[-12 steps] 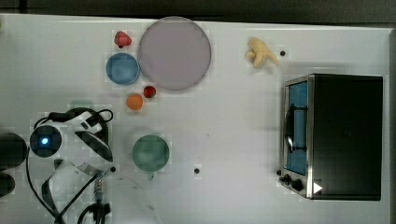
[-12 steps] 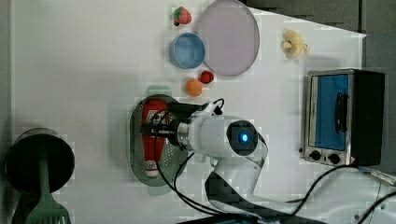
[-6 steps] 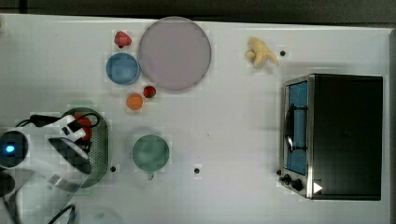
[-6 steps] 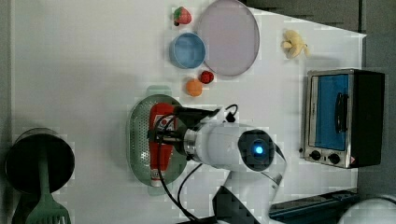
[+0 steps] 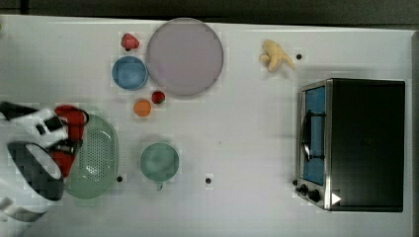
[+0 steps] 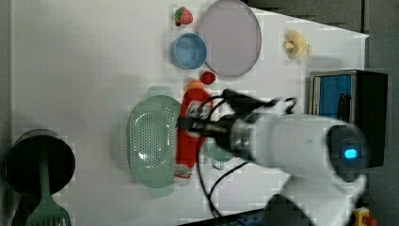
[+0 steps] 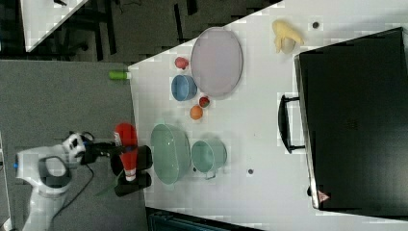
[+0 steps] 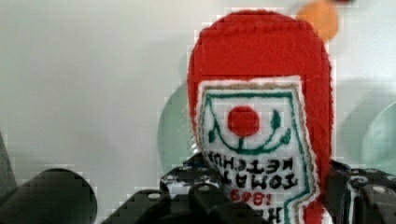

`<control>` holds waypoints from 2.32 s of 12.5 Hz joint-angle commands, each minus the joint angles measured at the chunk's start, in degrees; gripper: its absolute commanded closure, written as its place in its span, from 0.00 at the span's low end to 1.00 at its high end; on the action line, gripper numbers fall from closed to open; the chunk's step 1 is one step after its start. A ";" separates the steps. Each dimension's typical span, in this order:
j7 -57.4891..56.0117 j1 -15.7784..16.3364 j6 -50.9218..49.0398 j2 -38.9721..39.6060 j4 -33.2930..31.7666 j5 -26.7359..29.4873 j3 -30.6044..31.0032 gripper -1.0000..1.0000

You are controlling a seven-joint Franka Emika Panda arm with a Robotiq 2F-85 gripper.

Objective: Pick ketchup from strainer and place it on the table

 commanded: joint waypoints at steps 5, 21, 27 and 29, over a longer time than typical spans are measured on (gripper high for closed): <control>-24.30 -10.46 -12.09 -0.55 8.86 1.27 -14.79 0.40; -36.81 -12.29 10.31 -0.31 -13.54 1.27 -30.98 0.40; -36.79 -12.22 24.43 4.01 -22.34 1.27 -30.19 0.37; -36.79 -12.24 27.91 5.88 -22.66 1.23 -30.38 0.16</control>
